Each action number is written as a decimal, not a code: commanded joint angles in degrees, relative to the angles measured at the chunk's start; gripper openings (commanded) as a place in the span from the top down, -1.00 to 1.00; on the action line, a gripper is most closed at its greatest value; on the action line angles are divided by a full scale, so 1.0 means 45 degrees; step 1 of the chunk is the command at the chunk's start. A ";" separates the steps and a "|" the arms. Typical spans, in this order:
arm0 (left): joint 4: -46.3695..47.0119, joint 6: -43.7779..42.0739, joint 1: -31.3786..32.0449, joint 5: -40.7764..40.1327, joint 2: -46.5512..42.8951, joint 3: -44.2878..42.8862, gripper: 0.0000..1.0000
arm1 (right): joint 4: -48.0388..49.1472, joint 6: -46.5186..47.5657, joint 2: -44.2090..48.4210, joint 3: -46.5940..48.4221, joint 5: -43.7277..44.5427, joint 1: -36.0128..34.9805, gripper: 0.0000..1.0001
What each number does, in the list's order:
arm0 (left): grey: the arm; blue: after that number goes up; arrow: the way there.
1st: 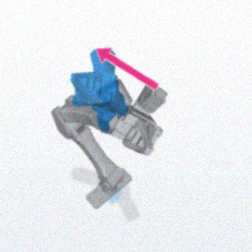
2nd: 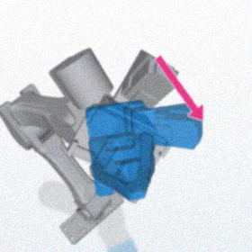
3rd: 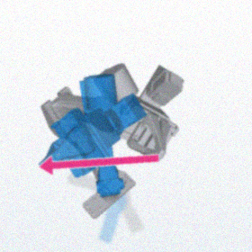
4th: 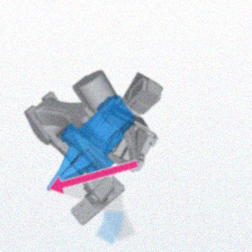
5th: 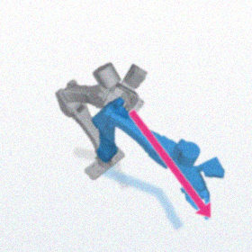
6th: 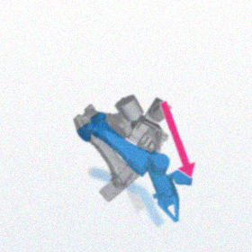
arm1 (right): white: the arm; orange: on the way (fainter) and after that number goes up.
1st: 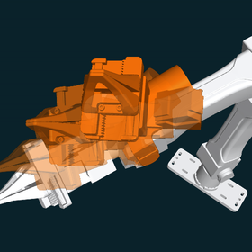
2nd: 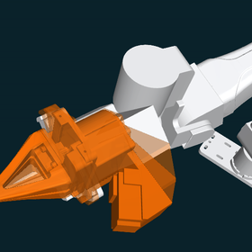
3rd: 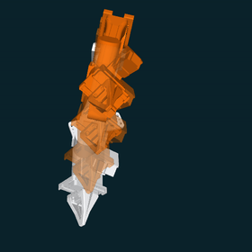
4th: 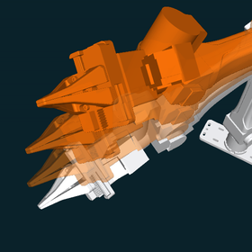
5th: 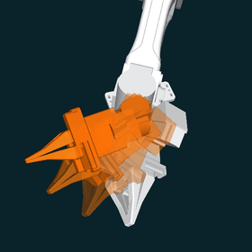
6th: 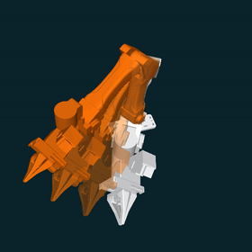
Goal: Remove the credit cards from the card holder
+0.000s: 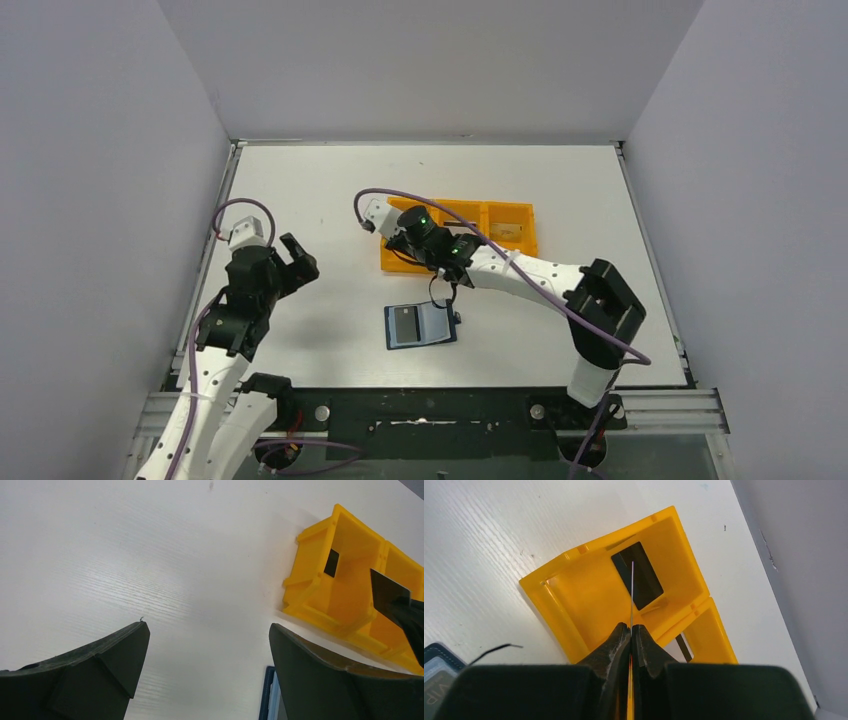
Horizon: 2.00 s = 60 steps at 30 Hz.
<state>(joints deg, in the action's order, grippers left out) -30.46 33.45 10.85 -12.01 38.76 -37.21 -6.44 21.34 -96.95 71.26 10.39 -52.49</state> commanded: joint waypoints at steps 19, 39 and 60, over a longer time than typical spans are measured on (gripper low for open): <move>0.0711 -0.0227 -0.0146 -0.0451 -0.0591 -0.0149 -0.85 | -0.0368 0.3046 -0.3222 0.2504 -0.0110 0.0661 1.00; 0.0714 -0.0285 -0.0161 -0.0236 -0.0326 -0.0149 -0.85 | -0.1610 0.2352 -0.2081 0.1663 -0.0399 0.0543 1.00; 0.0694 -0.0286 -0.0166 -0.0203 -0.0167 -0.0149 -0.85 | -0.0670 0.3921 -0.2876 0.2268 -0.0328 0.0946 1.00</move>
<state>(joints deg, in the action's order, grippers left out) -30.20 33.17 10.39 -13.28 38.13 -37.21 -13.98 34.87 -108.31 77.54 7.27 -49.45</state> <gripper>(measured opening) 0.924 0.031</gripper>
